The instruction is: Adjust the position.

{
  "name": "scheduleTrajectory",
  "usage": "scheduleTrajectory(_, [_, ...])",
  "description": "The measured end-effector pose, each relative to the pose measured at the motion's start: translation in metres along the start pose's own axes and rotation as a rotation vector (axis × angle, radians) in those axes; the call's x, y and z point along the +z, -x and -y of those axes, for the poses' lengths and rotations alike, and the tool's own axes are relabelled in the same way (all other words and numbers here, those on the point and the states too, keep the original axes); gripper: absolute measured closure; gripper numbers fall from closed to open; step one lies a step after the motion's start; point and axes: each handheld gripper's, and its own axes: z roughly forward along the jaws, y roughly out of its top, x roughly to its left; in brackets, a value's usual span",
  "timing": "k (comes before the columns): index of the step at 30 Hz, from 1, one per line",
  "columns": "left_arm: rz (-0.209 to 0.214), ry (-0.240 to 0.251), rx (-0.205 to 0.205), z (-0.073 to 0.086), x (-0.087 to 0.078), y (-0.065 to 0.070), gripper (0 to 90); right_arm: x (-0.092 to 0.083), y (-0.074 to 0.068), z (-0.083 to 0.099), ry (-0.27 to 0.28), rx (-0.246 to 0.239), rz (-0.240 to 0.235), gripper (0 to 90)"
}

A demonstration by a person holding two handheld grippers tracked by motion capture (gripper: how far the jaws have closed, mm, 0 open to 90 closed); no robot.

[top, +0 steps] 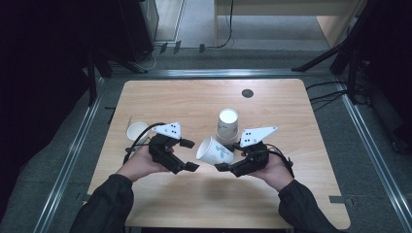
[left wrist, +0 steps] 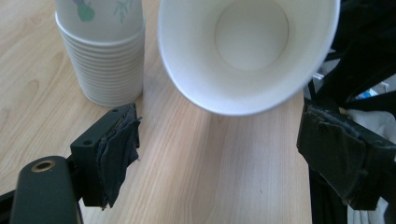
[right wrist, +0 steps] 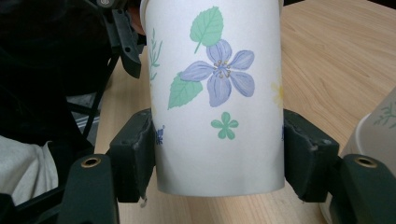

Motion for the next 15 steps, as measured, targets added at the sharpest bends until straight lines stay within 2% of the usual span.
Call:
scheduleTrajectory(4, [0.033,0.025,-0.012,-0.0016,0.0039,-0.0008,13.3,0.0009,-0.0006,0.0,-0.001,-0.003,-0.007,34.2])
scheduleTrajectory(8, [0.088,0.063,-0.033,-0.005,0.0077,-0.0037,13.4,0.0024,-0.0009,-0.0005,0.003,0.001,-0.015,34.3])
scheduleTrajectory(11, [0.108,0.088,-0.047,-0.0061,0.0078,-0.0045,13.4,0.0036,-0.0016,-0.0007,0.003,0.0,-0.019,34.2])
scheduleTrajectory(15, [0.11,0.122,-0.055,-0.006,0.008,-0.0042,13.4,0.0047,-0.0016,-0.0006,0.005,0.001,-0.025,34.2])
